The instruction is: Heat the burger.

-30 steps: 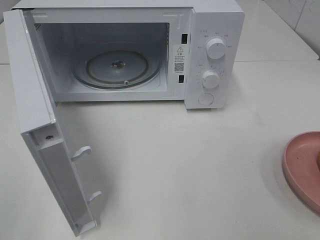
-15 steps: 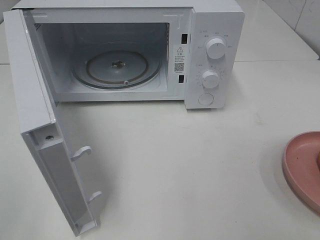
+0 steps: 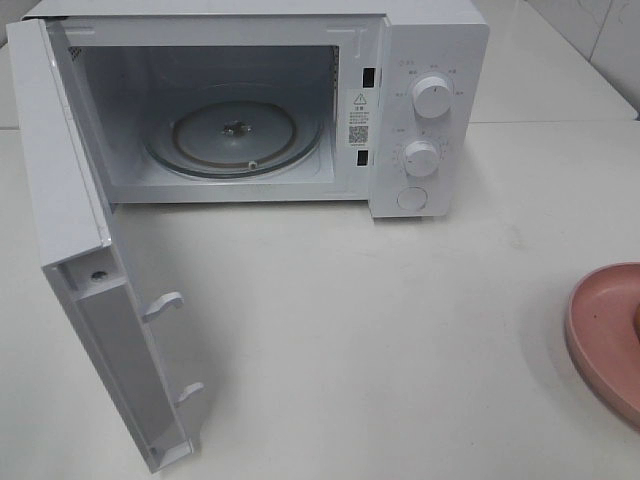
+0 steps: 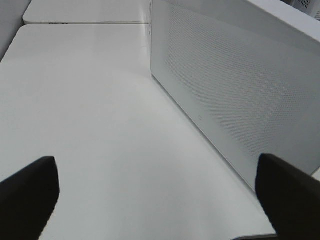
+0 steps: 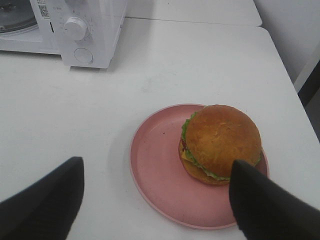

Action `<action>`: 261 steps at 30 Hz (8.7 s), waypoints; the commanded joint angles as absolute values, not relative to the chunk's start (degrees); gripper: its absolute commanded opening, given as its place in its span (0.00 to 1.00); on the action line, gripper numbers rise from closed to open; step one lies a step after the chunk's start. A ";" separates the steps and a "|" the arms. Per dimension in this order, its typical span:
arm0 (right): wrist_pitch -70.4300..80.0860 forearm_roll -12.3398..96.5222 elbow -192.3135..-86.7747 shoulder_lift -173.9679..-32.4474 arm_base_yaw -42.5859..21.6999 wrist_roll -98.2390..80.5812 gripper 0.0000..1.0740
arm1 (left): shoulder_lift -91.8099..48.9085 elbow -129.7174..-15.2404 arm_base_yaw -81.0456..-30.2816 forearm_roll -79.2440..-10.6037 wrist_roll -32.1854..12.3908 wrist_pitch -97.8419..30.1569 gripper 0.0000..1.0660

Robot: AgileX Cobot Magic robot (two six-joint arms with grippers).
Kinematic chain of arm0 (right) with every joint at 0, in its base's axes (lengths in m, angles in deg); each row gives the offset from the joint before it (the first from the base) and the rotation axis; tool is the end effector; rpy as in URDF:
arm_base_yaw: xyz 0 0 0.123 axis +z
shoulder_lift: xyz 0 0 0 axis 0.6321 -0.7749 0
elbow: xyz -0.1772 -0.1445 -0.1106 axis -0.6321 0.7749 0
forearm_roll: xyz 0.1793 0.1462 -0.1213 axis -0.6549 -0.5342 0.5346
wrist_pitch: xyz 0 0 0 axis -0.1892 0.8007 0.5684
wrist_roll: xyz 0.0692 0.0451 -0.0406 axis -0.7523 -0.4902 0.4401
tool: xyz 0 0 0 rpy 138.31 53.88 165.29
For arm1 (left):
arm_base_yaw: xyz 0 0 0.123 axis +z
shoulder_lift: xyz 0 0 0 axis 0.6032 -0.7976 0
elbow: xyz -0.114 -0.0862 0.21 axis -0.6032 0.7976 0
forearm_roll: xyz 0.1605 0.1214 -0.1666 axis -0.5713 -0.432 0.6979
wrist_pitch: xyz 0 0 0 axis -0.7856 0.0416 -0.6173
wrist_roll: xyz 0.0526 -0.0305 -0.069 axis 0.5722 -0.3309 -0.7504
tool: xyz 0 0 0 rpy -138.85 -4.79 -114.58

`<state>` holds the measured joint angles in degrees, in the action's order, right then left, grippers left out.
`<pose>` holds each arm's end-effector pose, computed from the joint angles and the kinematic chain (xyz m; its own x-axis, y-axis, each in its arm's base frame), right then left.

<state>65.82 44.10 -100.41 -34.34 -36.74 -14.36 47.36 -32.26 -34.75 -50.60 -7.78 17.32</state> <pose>0.0377 -0.0009 0.2856 -0.4044 -0.0175 -0.9144 -0.0182 0.9998 -0.0111 0.0307 -0.0114 0.2872 -0.4451 0.0114 -0.8954 0.0956 0.9948 -0.0349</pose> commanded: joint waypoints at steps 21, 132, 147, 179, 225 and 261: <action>65.13 44.21 -100.41 -32.85 -37.09 -14.30 0.71 | 46.33 -32.94 -34.87 -50.37 -9.73 15.20 0.90; 65.13 44.21 -100.41 -32.85 -37.09 -14.36 0.71 | -38.41 -28.02 -48.67 -86.00 -29.26 -90.62 0.00; 65.13 44.21 -100.41 -32.85 -37.09 -14.42 0.71 | -46.60 -34.09 -56.58 -79.93 -27.32 -90.57 0.00; 65.13 44.21 -100.41 -32.85 -37.09 -14.59 0.71 | -57.72 -53.11 -68.10 -70.71 -25.54 -81.57 0.00; 65.13 44.27 -100.41 -32.85 -37.09 -14.70 0.71 | -60.64 -68.75 -75.26 -67.67 -25.37 -53.44 0.00; 65.13 44.27 -100.41 -32.85 -37.09 -14.76 0.71 | -43.40 -68.53 -71.48 -58.04 -23.59 16.86 0.92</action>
<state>65.76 44.10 -100.41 -34.34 -36.74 -14.82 -44.08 -68.70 -71.94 -58.27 -23.88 15.60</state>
